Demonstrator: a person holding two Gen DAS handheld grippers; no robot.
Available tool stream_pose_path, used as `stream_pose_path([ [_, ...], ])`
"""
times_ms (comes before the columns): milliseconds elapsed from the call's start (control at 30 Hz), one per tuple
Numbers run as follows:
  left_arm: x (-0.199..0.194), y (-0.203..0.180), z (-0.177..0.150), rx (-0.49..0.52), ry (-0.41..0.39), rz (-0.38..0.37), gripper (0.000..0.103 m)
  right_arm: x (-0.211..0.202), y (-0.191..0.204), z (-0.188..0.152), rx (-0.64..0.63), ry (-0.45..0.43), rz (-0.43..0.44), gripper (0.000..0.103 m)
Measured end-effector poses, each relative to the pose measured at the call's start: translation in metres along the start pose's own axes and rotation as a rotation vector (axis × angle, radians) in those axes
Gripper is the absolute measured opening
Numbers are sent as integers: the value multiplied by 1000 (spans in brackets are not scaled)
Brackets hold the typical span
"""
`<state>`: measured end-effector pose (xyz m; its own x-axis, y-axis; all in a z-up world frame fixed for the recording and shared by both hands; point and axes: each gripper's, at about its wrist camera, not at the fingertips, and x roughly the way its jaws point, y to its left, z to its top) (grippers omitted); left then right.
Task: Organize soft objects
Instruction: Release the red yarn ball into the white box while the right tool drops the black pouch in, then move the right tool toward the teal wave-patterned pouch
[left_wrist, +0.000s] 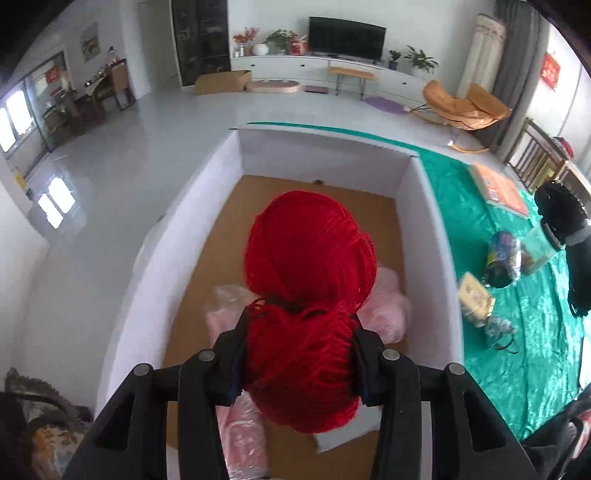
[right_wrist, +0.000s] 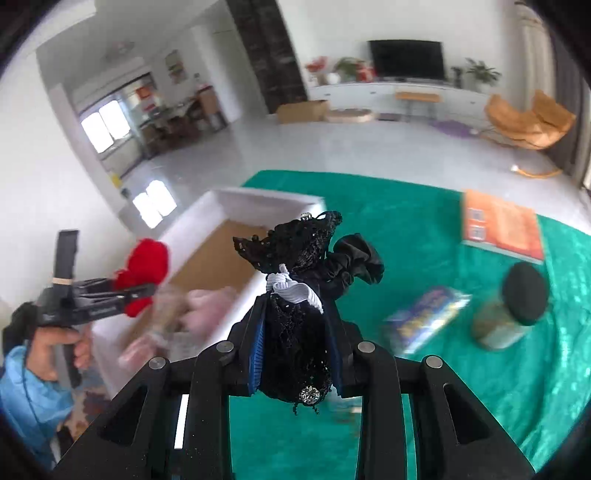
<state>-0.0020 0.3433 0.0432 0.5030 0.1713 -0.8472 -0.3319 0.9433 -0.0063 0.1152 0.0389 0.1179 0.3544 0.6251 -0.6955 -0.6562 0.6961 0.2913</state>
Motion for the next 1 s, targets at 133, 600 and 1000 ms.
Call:
stream_pose_path([
  [133,-8,11,-16,-38,-59,55,97,37,62,-7,-2,40,266,80],
  [600,-27,-168,-68,179,-142,-382,98,23,-125,-158,120,23,-531,83],
  [1000,106,-248,-114,228,31,-264,98,3,-187,-227,322,-20,-662,83],
])
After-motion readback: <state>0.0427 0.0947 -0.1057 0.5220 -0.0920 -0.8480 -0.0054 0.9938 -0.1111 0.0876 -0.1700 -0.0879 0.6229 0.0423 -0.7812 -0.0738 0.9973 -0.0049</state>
